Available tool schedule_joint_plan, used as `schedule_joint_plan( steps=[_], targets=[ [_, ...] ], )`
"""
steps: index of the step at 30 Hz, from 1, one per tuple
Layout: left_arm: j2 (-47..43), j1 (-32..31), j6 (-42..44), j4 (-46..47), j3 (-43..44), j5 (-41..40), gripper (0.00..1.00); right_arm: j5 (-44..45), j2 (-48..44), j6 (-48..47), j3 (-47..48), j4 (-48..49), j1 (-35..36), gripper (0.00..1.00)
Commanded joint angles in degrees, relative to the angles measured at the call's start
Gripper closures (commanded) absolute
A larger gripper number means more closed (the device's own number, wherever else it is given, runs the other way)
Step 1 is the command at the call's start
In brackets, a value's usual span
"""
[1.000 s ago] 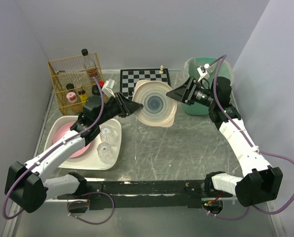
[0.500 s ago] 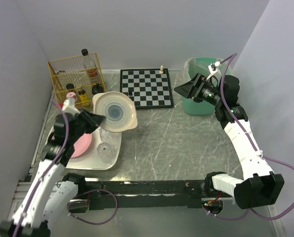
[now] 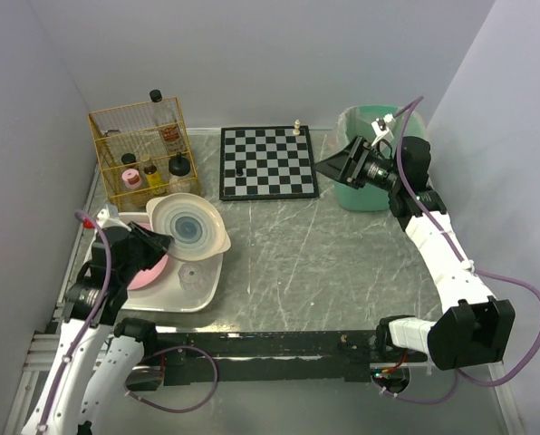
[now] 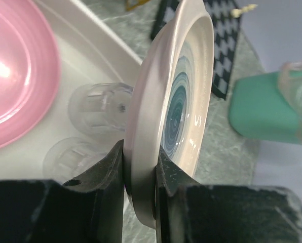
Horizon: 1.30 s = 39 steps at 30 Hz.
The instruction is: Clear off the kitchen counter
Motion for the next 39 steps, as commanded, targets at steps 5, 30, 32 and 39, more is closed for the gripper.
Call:
schedule_joint_plan(
  steps=[5,30,32,39],
  targets=[
    [7.2,7.2,-0.7,14.0,6.2,3.6,0.99,-2.2,-0.8,0.0,-0.9,3.5,-0.3,0.23],
    [2.7,39.9,-1.6,9.8,-4.9,25.8,0.99,-6.1,-0.2,2.9,-4.4,8.0,-0.4,0.24],
    [2.3,40.7,-1.6,10.3,-4.9,24.8,0.99,-6.4,-0.1,3.7,-4.9,9.0,-0.3,0.25],
    [0.8,43.1,-1.9,9.9,-6.8,20.8,0.99,-8.0,0.5,6.1,-6.2,11.4,0.0,0.25]
  ],
)
